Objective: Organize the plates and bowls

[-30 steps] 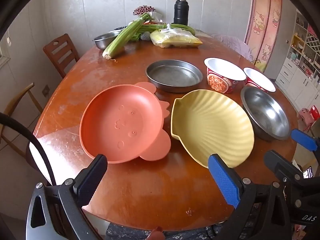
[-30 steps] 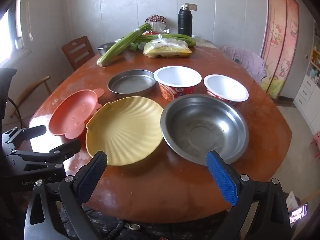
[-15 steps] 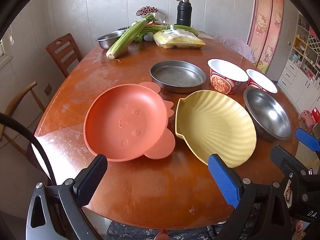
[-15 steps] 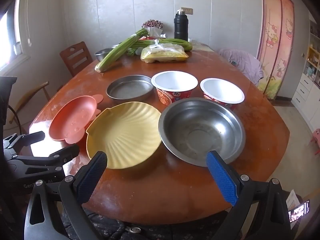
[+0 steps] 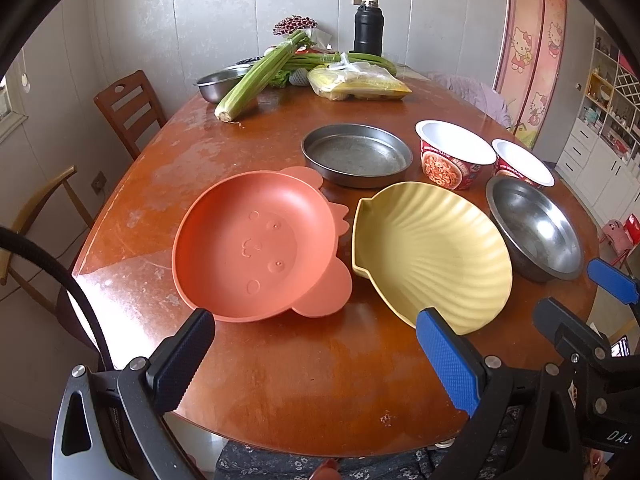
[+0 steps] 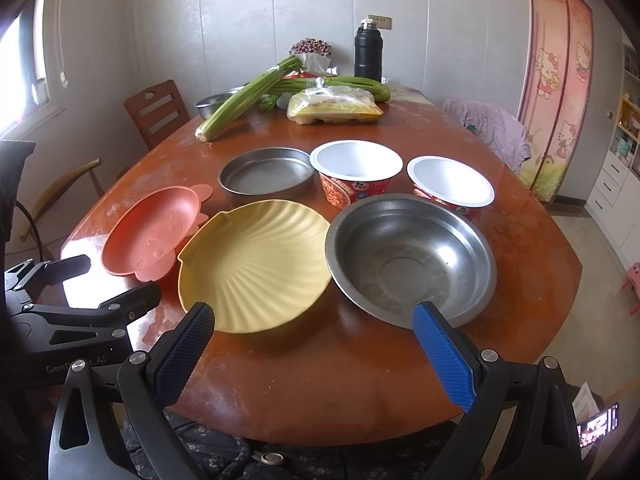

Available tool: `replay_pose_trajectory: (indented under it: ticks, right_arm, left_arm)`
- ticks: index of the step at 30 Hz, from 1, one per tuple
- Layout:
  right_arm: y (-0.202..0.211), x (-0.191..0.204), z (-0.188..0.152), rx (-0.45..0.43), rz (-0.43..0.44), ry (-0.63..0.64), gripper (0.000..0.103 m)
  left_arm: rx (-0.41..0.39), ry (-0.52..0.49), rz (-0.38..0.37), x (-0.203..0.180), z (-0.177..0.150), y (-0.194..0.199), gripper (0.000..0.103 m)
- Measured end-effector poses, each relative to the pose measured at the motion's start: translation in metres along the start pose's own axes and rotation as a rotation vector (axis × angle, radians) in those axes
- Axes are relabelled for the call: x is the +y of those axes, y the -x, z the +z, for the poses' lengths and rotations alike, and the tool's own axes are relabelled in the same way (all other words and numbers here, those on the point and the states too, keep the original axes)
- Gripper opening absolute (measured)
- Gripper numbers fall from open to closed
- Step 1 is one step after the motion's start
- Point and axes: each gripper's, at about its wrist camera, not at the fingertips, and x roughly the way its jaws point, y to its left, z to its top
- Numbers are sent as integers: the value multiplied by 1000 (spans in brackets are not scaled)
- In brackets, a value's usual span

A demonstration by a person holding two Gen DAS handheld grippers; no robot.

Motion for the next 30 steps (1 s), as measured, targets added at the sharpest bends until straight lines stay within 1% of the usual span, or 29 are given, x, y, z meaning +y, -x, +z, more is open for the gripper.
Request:
replay_pose_trajectory:
  ticks: [30]
  right_arm:
    - [-4,-6,-1,11,12,-21,100]
  left_arm:
    - [-5,-7,12,-2,-3,-2,101]
